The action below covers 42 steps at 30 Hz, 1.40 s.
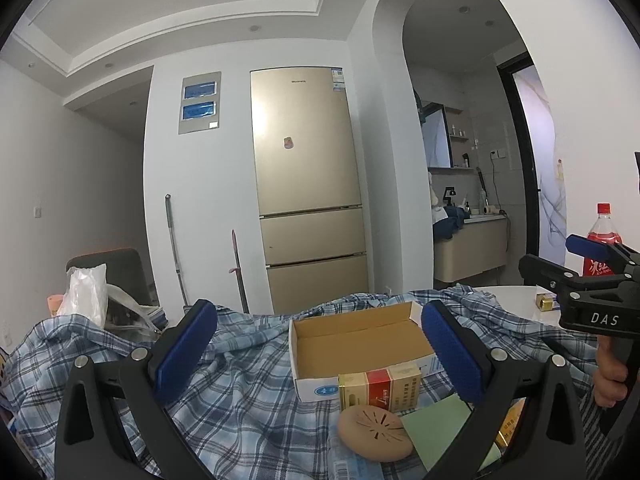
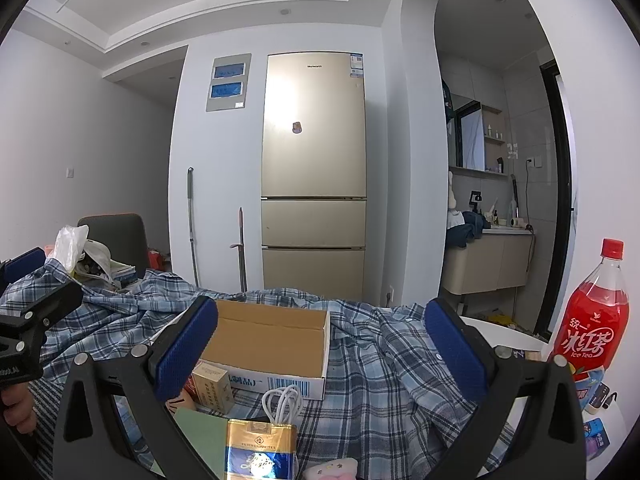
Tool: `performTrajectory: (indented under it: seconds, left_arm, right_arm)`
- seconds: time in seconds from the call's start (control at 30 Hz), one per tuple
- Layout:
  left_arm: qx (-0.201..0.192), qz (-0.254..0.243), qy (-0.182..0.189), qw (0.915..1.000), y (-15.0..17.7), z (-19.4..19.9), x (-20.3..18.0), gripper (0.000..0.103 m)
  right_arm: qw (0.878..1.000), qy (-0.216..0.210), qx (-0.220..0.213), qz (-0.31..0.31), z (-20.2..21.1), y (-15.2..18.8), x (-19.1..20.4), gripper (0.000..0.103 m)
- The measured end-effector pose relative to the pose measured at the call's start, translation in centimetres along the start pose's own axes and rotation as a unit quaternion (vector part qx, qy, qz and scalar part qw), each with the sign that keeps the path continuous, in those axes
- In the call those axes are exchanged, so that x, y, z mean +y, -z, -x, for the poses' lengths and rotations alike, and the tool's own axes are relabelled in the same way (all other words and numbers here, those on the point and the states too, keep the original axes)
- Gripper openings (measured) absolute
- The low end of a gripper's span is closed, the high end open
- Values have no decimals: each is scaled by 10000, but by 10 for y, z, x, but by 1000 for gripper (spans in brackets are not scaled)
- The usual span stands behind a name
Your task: Organize soft objects
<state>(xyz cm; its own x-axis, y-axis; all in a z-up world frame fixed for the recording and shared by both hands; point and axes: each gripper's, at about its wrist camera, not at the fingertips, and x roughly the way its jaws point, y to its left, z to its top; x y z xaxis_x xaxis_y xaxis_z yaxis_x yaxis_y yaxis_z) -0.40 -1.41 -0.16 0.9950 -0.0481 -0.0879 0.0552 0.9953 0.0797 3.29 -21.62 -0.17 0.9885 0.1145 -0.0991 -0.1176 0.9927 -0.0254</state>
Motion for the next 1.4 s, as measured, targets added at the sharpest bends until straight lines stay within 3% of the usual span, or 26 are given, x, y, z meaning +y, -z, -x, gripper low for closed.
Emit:
performTrajectory:
  seconds: [0.27, 1.4]
  left_arm:
    - [283, 442, -53, 9986, 0, -9, 19, 103]
    - [217, 384, -89, 9990, -1, -3, 14, 103]
  right_arm:
    - [10000, -1, -16, 10, 1, 0, 1, 103]
    - [10000, 1, -22, -3, 0, 1, 0, 103]
